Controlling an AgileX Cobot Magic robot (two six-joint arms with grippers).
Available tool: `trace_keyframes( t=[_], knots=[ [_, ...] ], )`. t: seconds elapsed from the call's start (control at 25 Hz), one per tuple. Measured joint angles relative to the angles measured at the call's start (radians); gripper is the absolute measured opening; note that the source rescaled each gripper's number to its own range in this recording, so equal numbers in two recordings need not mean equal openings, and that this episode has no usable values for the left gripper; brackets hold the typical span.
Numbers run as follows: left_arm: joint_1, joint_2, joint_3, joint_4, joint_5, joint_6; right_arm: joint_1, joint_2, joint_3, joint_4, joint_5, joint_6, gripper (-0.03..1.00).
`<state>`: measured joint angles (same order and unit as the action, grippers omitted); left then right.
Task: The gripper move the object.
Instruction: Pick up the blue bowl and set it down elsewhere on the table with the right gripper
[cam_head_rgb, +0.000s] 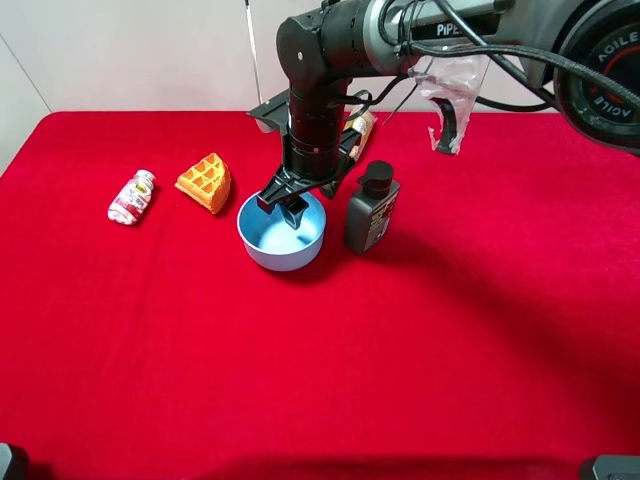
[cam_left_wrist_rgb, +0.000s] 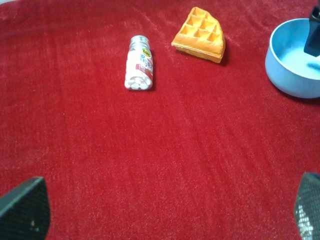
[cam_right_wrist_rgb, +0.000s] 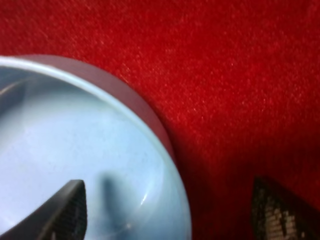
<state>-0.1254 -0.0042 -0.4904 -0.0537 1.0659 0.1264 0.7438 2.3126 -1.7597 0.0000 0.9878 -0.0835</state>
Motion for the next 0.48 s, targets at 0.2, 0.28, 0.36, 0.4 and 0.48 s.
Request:
trace_keyframes(
  t=[0.2, 0.28, 0.36, 0.4, 0.48],
  knots=[
    [0.0, 0.0, 0.0, 0.0, 0.0, 0.0, 0.0, 0.0, -0.052, 0.012, 0.078, 0.0, 0.75],
    [0.0, 0.0, 0.0, 0.0, 0.0, 0.0, 0.0, 0.0, -0.084, 0.022, 0.121, 0.0, 0.75],
    [0.0, 0.0, 0.0, 0.0, 0.0, 0.0, 0.0, 0.0, -0.11, 0.036, 0.156, 0.0, 0.75],
    [0.0, 0.0, 0.0, 0.0, 0.0, 0.0, 0.0, 0.0, -0.122, 0.043, 0.173, 0.0, 0.75],
    [0.0, 0.0, 0.0, 0.0, 0.0, 0.0, 0.0, -0.004, -0.138, 0.056, 0.197, -0.001, 0.75]
  ],
)
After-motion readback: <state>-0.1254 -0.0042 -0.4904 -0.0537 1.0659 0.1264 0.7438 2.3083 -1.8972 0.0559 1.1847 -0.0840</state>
